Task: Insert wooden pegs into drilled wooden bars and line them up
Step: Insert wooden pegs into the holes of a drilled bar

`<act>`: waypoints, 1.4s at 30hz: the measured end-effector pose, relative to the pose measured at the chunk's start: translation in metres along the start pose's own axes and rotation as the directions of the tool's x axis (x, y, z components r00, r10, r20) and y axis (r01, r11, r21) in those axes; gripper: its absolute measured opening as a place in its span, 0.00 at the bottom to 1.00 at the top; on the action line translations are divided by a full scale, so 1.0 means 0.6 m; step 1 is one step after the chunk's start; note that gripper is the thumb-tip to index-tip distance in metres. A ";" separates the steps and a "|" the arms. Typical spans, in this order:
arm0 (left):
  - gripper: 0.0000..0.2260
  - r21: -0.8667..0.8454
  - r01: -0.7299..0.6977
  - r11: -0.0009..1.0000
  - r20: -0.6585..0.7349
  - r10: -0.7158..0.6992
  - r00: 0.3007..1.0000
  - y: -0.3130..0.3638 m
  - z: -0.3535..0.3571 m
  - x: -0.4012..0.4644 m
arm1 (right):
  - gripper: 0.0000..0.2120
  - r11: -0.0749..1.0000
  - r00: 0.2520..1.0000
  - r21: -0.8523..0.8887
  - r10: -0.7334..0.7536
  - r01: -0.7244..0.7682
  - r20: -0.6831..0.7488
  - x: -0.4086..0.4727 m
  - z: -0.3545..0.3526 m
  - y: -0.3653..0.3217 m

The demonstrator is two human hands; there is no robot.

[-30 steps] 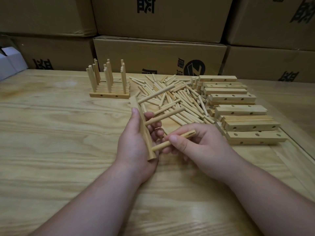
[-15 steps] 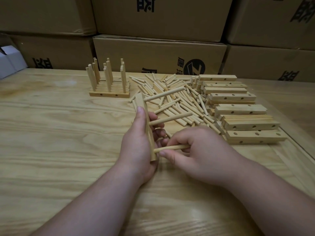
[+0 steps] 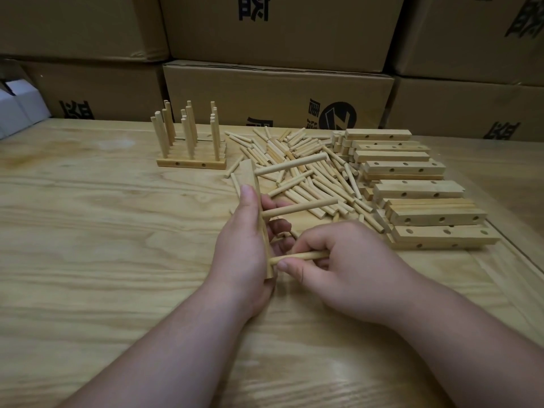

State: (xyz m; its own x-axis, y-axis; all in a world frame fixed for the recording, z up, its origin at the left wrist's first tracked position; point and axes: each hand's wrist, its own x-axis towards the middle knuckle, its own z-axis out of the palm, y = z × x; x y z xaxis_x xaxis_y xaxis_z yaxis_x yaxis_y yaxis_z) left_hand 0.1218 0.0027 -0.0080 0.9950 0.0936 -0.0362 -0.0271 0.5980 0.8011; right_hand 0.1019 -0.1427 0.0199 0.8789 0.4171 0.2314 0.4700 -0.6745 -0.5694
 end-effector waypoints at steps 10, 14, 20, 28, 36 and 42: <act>0.22 0.012 0.025 1.000 0.054 -0.025 0.998 0.003 -0.002 -0.002 | 0.10 0.996 1.000 0.084 0.030 -0.029 -0.004 -0.003 0.002 0.000; 0.27 -0.042 0.038 0.998 0.013 -0.038 0.999 0.000 -0.003 0.002 | 0.12 1.000 1.000 -0.013 0.001 -0.001 -0.023 -0.003 0.001 -0.010; 0.21 -0.030 0.115 0.993 0.138 -0.110 0.984 0.005 -0.008 -0.002 | 0.09 0.994 1.000 0.107 0.019 -0.019 0.004 -0.007 0.000 -0.005; 0.20 -0.044 0.018 0.999 0.012 -0.018 1.000 0.005 -0.005 -0.004 | 0.15 1.000 1.000 -0.026 0.003 -0.003 -0.029 -0.005 0.007 -0.013; 0.21 -0.024 0.091 0.996 0.138 -0.087 0.987 0.009 -0.005 -0.008 | 0.12 0.996 0.999 0.085 0.030 -0.029 -0.012 -0.009 0.006 -0.007; 0.19 -0.055 0.144 0.988 0.082 -0.139 0.987 0.013 -0.002 -0.006 | 0.08 0.997 1.000 0.073 0.030 -0.029 -0.008 -0.008 -0.002 -0.013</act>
State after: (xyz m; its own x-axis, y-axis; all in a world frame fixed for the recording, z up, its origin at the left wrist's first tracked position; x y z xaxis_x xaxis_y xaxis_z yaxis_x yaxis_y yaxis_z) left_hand 0.1176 0.0079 -0.0025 0.9936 -0.0564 -0.0981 0.1112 0.6484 0.7531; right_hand 0.0940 -0.1402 0.0245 0.8930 0.3921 0.2208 0.4372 -0.6400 -0.6318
